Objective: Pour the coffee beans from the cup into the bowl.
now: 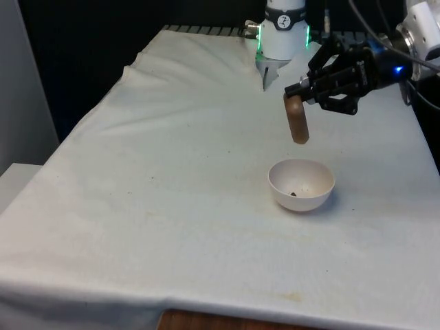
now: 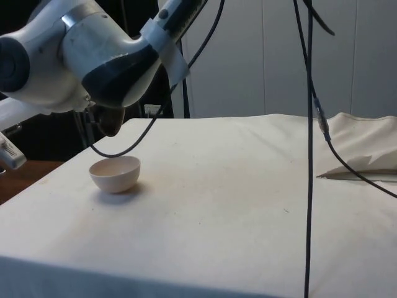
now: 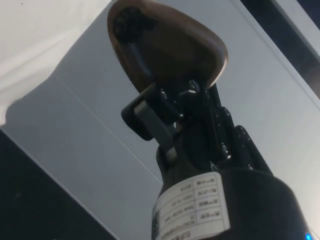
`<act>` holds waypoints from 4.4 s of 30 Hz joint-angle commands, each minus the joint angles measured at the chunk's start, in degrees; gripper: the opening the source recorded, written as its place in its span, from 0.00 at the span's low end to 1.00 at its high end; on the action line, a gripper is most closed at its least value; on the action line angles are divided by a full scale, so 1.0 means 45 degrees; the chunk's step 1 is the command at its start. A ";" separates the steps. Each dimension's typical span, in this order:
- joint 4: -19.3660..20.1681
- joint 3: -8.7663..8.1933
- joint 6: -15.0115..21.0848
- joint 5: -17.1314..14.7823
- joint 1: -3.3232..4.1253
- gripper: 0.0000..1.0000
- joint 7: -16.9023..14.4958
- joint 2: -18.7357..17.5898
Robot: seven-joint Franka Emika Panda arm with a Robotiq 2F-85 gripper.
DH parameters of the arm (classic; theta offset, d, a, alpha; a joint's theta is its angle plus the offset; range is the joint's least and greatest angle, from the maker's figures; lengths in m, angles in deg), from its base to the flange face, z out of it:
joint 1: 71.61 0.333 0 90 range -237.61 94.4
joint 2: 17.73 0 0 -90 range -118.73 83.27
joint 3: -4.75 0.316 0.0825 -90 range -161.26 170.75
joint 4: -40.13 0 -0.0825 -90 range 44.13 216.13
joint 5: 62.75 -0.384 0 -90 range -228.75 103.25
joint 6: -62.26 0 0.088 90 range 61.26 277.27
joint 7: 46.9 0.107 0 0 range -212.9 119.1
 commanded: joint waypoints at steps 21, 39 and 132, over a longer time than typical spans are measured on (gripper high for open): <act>-0.0509 0.0013 -0.0624 0.1388 0.0076 0.00 0.0115 -0.1082; -0.0547 0.0369 -0.1872 0.2470 0.0280 0.00 0.0051 -0.1350; -0.0738 0.2687 -0.3094 0.3476 -0.0726 0.00 0.1197 -0.1681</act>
